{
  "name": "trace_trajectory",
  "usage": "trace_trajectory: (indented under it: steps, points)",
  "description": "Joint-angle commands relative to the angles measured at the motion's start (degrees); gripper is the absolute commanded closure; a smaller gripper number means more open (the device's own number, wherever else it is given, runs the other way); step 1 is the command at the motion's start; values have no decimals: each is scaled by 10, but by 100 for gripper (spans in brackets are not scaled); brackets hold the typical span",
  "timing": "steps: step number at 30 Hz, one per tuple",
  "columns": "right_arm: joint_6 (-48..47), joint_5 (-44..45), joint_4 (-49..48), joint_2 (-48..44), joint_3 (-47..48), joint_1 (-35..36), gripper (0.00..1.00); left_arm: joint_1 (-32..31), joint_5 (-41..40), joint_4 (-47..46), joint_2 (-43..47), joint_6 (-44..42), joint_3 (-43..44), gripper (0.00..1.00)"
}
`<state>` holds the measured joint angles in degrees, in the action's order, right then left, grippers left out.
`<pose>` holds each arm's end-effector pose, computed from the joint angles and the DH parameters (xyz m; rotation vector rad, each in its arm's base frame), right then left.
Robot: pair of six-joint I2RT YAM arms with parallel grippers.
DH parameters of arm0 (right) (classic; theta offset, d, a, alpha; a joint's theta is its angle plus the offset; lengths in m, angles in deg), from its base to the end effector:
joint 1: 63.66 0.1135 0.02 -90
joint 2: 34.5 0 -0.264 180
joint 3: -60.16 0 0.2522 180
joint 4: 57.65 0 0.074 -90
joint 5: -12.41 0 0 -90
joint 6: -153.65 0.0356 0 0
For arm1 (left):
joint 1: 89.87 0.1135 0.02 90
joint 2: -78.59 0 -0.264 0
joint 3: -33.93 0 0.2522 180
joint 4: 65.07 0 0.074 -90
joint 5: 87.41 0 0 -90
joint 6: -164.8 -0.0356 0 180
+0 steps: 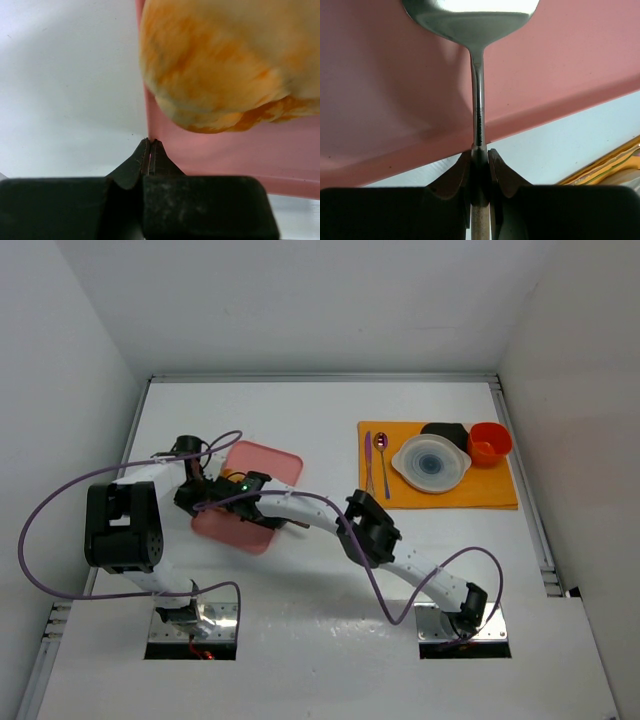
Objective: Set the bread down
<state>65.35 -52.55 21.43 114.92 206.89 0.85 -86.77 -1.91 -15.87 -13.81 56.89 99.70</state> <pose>0.2350 0.4579 0.1308 -1.3987 2.3755 -0.4044 0.2827 0.0181 0.1581 0.3606 2.8850 0.1782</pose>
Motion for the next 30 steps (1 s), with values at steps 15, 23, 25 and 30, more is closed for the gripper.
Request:
trace_trajectory:
  steps: [15,23,25,30]
  points:
    - [67,4,-313,-162,-270,9,100,61,74,22,-14,29,6,100]
    - [69,16,-353,-190,-317,9,100,110,85,22,-41,40,28,100]
    - [68,18,-368,-204,-328,11,100,120,92,22,-48,47,35,100]
    - [60,25,-361,-219,-329,8,100,145,99,22,-60,66,55,100]
